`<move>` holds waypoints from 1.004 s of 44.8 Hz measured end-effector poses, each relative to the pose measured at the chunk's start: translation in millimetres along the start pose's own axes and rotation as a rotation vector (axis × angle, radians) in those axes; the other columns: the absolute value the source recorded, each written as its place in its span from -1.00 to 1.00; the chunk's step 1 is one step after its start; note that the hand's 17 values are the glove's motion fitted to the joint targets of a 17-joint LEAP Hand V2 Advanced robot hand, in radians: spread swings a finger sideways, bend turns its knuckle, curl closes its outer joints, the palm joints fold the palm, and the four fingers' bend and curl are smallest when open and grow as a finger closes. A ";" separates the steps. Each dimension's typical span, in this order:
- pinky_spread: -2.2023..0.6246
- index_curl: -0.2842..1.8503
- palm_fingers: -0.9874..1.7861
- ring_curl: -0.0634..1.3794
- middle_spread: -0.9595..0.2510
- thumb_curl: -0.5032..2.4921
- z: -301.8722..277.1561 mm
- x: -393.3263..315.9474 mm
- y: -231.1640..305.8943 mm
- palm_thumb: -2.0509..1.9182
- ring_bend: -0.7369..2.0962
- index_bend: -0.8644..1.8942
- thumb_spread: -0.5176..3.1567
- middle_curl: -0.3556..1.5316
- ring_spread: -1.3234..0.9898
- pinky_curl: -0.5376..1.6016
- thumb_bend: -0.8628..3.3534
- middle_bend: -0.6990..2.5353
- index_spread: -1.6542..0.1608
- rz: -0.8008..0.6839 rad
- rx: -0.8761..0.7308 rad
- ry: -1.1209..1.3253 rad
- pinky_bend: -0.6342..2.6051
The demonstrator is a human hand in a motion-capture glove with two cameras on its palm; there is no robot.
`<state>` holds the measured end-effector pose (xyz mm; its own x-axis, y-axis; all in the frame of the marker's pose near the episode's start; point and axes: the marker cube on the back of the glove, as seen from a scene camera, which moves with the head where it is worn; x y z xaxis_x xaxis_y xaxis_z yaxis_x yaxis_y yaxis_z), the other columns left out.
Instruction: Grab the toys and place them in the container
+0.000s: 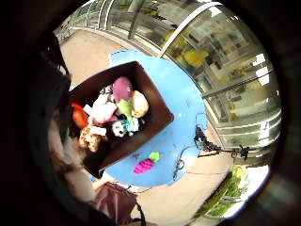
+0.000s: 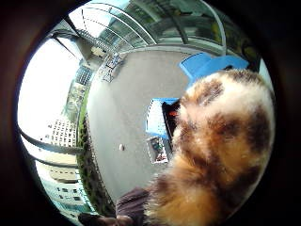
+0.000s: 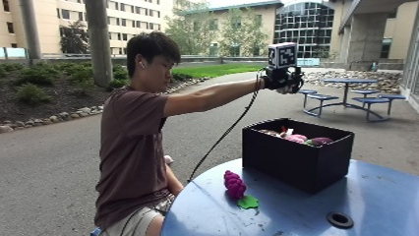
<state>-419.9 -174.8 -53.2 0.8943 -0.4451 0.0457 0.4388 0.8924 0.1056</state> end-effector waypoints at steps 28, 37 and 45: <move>0.53 -0.35 -0.59 -0.36 0.57 -0.35 29.6 -2.4 2.9 -0.02 -0.20 -0.31 -0.13 -0.20 0.15 0.13 -0.63 -0.50 0.55 0.061 -0.272 0.129 -0.06; 0.58 -0.43 -0.53 -0.42 0.59 -0.40 10.7 37.4 27.6 -0.01 -0.27 -0.32 -0.12 -0.28 0.17 0.05 -0.62 -0.52 0.54 0.061 -0.254 0.119 -0.11; 0.60 -0.48 -0.51 -0.43 0.59 -0.44 -1.6 60.5 43.5 -0.01 -0.30 -0.32 -0.11 -0.33 0.18 0.00 -0.62 -0.51 0.54 0.198 -0.235 0.133 -0.12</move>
<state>-346.5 -162.8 -47.4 0.9611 -0.2612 -0.0894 0.2493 0.9603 -0.1253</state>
